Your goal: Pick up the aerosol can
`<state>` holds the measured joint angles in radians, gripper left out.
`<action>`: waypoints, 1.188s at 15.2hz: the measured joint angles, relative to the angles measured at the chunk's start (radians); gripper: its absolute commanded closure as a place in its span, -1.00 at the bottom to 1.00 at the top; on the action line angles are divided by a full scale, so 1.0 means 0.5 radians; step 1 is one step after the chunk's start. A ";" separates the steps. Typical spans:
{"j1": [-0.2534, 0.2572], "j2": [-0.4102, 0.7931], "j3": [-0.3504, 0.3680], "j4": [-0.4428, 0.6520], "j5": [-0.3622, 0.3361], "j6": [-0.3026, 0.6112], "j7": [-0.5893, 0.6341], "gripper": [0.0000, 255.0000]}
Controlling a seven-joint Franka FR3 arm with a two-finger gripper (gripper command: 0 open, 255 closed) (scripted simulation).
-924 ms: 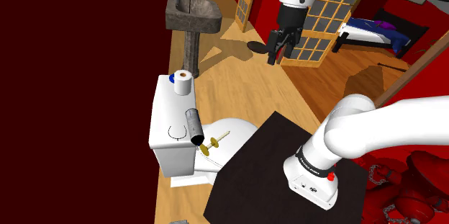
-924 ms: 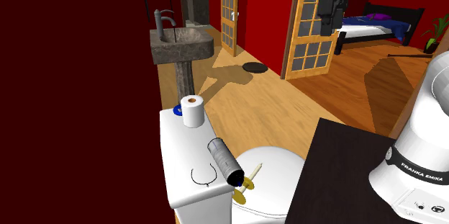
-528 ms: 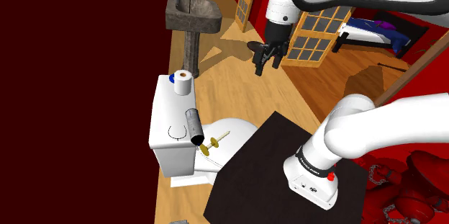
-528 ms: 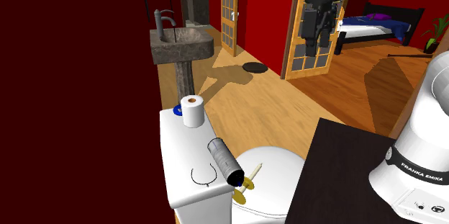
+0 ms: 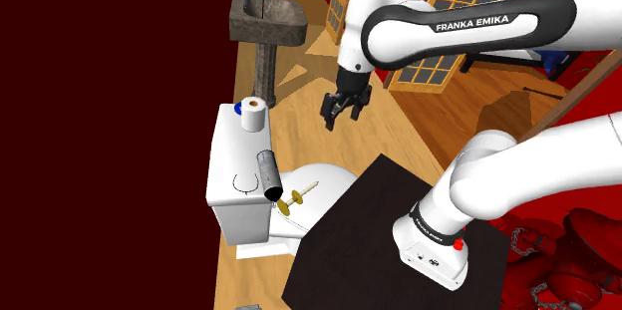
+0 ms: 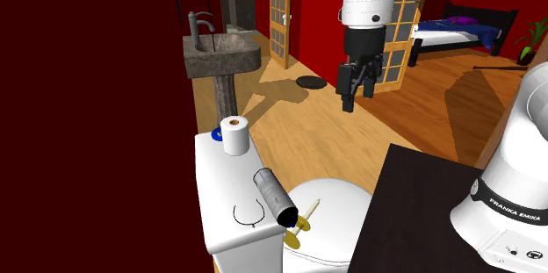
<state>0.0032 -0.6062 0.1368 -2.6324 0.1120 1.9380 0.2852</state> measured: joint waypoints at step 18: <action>-0.014 1.482 0.237 0.232 -0.281 1.389 0.646 -1.00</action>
<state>-0.0040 0.1348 0.2554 -2.5165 -0.0286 2.6323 0.6084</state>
